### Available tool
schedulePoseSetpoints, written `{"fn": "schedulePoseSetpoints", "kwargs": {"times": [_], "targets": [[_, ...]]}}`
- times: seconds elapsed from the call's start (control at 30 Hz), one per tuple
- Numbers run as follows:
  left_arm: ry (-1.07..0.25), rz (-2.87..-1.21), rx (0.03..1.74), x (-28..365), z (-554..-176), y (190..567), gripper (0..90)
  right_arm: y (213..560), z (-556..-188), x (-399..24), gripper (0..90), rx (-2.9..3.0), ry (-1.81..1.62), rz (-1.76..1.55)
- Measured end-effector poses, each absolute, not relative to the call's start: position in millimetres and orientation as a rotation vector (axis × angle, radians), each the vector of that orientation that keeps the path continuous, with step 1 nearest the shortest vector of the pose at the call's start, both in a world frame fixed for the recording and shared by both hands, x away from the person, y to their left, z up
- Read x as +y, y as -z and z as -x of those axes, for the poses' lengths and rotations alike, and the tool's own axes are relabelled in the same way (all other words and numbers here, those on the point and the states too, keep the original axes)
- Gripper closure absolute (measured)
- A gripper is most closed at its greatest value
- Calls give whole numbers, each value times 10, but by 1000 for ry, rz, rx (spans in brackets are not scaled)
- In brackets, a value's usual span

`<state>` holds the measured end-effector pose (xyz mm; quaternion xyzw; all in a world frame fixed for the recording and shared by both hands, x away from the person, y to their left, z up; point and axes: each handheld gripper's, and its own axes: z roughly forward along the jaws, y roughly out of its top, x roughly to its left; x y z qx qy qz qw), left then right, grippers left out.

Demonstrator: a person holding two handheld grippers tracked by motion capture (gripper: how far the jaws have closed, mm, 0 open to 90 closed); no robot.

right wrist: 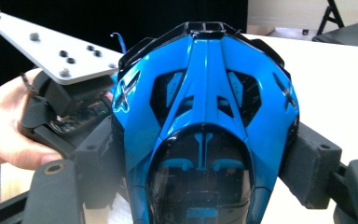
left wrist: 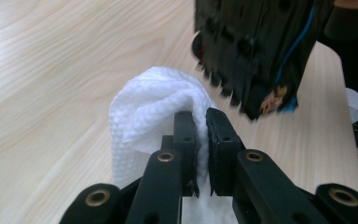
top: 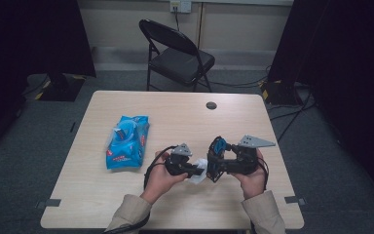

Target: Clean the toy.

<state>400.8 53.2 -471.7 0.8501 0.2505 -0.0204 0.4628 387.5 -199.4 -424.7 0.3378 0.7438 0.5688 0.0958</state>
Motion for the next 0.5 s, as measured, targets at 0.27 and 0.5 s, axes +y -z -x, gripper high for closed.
{"fn": "schedulePoseSetpoints", "kwargs": {"times": [0.27,0.5], "targets": [[-3,-2085,677,871,-4006,4715,839,4301,-3892,-2144,249,2176,-1650,-1053],[-39,-2086,730,1117,-3990,4771,839,4458,-3929,-2277,249,2167,-1576,-1134]]}}
